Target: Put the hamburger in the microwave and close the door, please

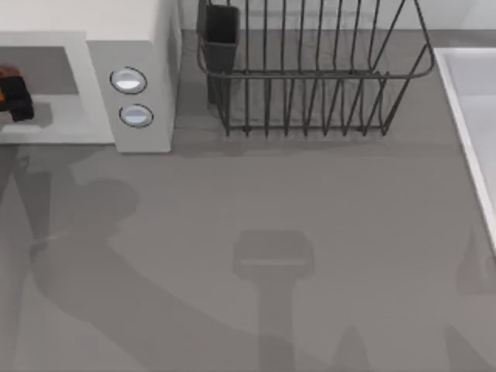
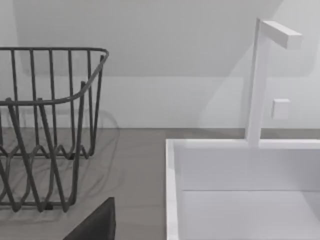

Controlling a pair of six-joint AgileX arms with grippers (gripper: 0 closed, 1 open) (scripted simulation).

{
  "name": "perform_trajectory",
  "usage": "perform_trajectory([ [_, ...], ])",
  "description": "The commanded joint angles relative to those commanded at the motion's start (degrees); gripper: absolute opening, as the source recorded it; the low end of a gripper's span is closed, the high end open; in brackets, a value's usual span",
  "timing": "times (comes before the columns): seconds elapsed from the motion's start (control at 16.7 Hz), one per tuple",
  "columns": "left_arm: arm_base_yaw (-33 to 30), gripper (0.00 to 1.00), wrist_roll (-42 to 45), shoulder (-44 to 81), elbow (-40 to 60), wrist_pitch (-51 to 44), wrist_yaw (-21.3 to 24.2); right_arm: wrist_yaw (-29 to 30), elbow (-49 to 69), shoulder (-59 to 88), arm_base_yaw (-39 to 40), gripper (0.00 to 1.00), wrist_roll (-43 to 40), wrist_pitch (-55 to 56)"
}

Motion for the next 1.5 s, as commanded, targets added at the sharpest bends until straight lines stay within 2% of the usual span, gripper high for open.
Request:
perform_trajectory([
  [0.48,4.17,1.0,1.88,-8.91,-18.57,9.09,2.71,0.0,0.0,0.0,0.0,1.0,0.0,0.0],
  [0.96,7.36,1.0,3.47,-14.26,-35.16,11.76,8.2,0.0,0.0,0.0,0.0,1.0,0.0,0.0],
  [1.2,7.75,1.0,3.7,-12.84,-39.01,10.08,9.41,0.0,0.0,0.0,0.0,1.0,0.0,0.0],
  [1.5,7.28,1.0,3.68,-12.88,-38.87,10.12,9.36,0.0,0.0,0.0,0.0,1.0,0.0,0.0],
])
